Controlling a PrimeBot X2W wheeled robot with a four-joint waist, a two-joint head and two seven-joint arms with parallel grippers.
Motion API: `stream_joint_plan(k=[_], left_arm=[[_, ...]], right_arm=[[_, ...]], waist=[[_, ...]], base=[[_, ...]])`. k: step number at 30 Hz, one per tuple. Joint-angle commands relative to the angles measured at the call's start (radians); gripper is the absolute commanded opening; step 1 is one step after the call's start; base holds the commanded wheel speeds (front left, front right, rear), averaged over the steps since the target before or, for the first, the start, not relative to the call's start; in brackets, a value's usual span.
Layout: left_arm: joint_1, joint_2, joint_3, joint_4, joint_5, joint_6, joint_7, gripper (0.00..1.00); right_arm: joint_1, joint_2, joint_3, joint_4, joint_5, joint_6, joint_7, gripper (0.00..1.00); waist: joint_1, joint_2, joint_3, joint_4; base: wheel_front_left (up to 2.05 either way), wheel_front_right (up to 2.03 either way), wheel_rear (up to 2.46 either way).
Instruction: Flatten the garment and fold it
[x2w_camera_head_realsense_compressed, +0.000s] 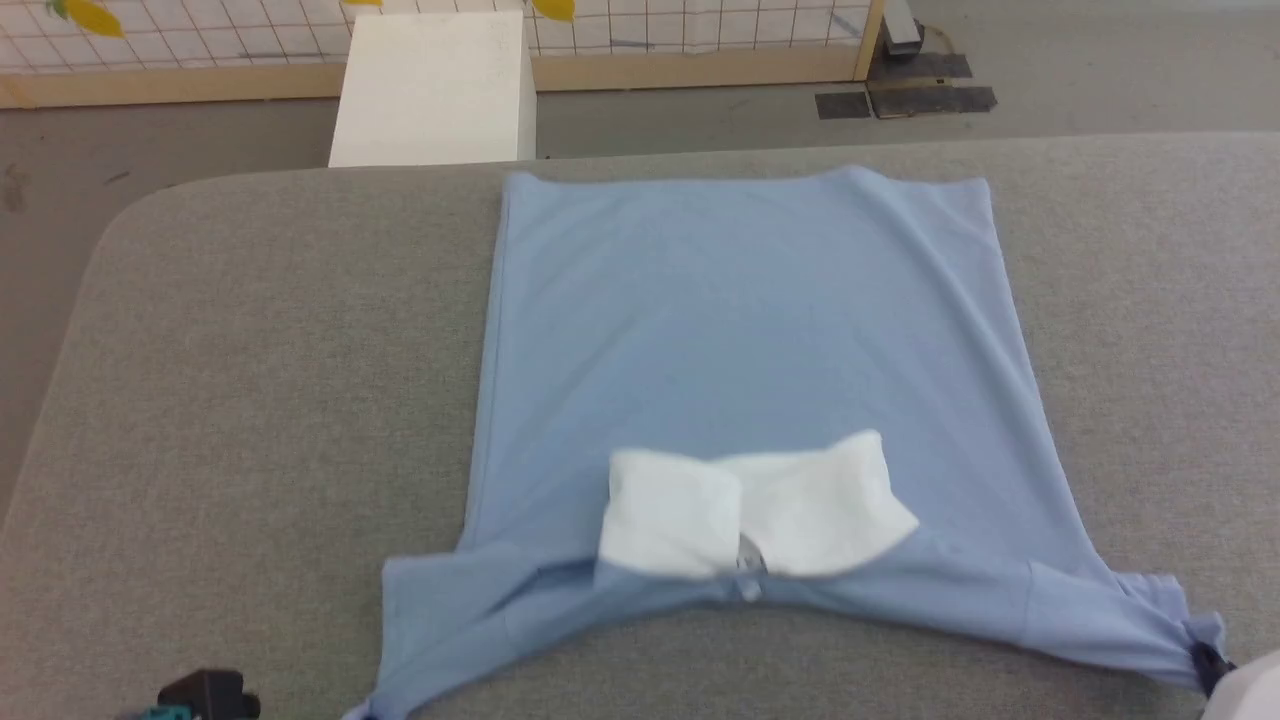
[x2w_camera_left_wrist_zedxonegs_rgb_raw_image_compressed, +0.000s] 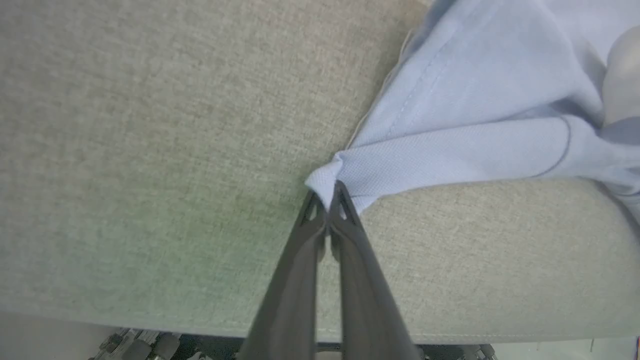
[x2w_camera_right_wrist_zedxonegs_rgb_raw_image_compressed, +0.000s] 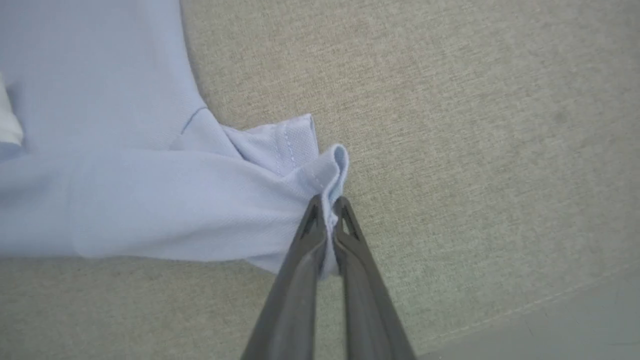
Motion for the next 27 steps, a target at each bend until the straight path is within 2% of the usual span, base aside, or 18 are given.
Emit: stream_joint_plan(k=[1, 9, 10, 11, 12, 13, 19, 22, 27], left_arm=[[0.038, 0.010, 0.005, 0.011, -0.006, 0.018, 0.005, 0.00], [0.058, 0.001, 0.002, 0.002, -0.019, -0.006, -0.002, 0.00], [0.052, -0.004, 0.002, 0.000, -0.019, -0.015, -0.008, 0.00], [0.047, -0.008, 0.003, -0.001, -0.019, -0.022, -0.014, 0.00], [0.042, -0.011, 0.002, -0.002, -0.018, -0.030, -0.019, 0.00], [0.040, -0.013, 0.001, -0.003, -0.018, -0.035, -0.021, 0.00], [0.028, -0.010, -0.004, -0.006, -0.002, -0.052, -0.037, 0.00], [0.022, -0.009, -0.005, -0.011, 0.009, -0.057, -0.047, 0.00], [-0.007, -0.011, -0.014, -0.019, 0.026, -0.067, -0.053, 0.00]], right_arm=[[0.019, 0.000, -0.016, -0.002, -0.012, -0.002, 0.006, 0.00], [0.031, 0.001, 0.012, 0.069, 0.032, -0.002, -0.030, 0.00], [0.027, 0.001, 0.018, 0.074, 0.036, -0.002, -0.043, 0.15], [0.024, 0.001, 0.025, 0.077, 0.037, -0.002, -0.052, 0.35], [0.022, 0.001, 0.034, 0.081, 0.038, -0.002, -0.061, 0.94], [0.021, 0.001, 0.040, 0.084, 0.041, -0.002, -0.066, 1.00], [0.016, 0.001, 0.049, 0.036, 0.024, -0.002, -0.132, 1.00], [-0.011, 0.001, 0.022, 0.008, 0.050, -0.002, -0.204, 1.00], [-0.111, 0.001, 0.032, -0.014, 0.060, -0.002, -0.330, 1.00]], waist=[[0.0001, 0.0000, -0.004, 0.004], [0.0001, 0.0000, -0.002, 0.018], [0.0001, 0.0000, -0.003, 0.019], [0.0001, 0.0000, -0.004, 0.021], [0.0001, 0.0000, -0.006, 0.022], [0.0001, 0.0000, -0.008, 0.023], [0.0001, 0.0000, -0.013, 0.036], [0.0001, 0.0000, -0.009, 0.047], [0.0001, 0.0000, 0.016, 0.069]], base=[[0.00, 0.00, 0.00], [0.00, 0.00, 0.00], [0.00, 0.00, 0.00], [0.00, 0.00, 0.00], [0.00, 0.00, 0.00], [0.00, 0.00, 0.00], [0.00, 0.00, 0.00], [0.00, 0.00, 0.00], [0.00, 0.00, 0.00]])
